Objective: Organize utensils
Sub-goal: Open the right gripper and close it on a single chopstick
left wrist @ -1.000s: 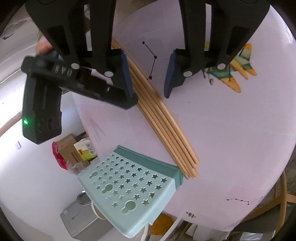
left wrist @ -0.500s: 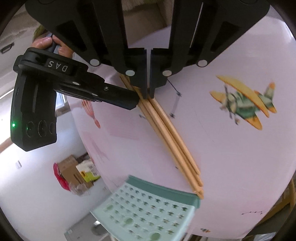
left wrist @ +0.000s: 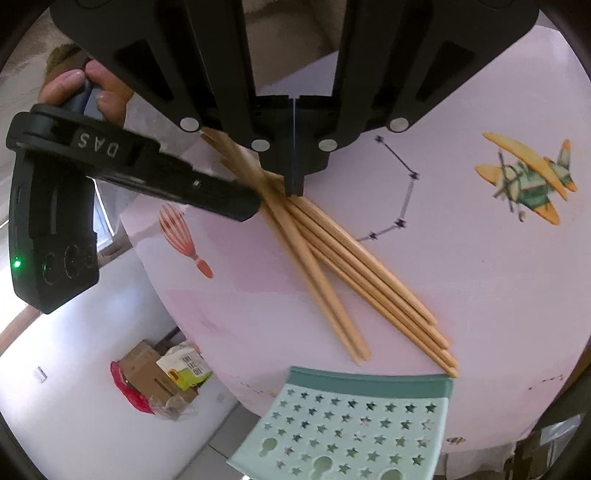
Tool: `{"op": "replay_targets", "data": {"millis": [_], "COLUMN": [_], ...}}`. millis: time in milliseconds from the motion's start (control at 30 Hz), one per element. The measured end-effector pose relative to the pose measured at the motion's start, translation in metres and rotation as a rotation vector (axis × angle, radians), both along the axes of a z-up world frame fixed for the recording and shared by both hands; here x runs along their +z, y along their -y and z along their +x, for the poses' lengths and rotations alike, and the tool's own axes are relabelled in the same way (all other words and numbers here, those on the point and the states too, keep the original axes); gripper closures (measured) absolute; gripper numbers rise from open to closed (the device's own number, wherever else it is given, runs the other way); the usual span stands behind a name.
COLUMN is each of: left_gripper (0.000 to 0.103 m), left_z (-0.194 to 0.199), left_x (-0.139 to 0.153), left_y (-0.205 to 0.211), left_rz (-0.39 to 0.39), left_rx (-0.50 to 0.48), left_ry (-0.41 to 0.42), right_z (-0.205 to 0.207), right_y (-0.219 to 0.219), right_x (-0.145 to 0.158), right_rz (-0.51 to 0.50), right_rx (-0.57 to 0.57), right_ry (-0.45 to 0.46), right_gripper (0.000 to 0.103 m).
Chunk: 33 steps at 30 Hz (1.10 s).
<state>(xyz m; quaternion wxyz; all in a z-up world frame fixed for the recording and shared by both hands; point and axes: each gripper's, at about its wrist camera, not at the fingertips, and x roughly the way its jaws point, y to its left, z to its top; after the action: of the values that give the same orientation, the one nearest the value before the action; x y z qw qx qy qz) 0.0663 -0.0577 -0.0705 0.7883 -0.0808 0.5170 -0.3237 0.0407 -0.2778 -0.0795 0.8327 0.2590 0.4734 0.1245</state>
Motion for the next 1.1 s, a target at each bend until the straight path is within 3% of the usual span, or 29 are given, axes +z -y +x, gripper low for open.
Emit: {"op": "replay_targets", "data": {"millis": [200,533,800,1100], "left_gripper": [0.103,0.103,0.089,0.080], "left_z": [0.006,0.005,0.002,-0.002], "left_x": [0.006,0.009,0.014,0.018], "left_y": [-0.028,-0.048,-0.042,-0.040], "left_rz": [0.060,0.047,0.034,0.028], "left_rx": [0.089,0.127,0.112,0.113], "left_ry": [0.056,0.072,0.089,0.103], "right_z": [0.007,0.003,0.002,0.002], "right_y": [0.021,0.053,0.048,0.041], "right_x": [0.000,0.008,0.012,0.013], "right_rz": [-0.067,-0.082,-0.105,-0.134], "right_rx": [-0.074,-0.162,-0.138,-0.103], "right_ry": [0.009,0.027,0.035,0.042], "right_gripper": [0.098,0.097,0.089,0.085]}}
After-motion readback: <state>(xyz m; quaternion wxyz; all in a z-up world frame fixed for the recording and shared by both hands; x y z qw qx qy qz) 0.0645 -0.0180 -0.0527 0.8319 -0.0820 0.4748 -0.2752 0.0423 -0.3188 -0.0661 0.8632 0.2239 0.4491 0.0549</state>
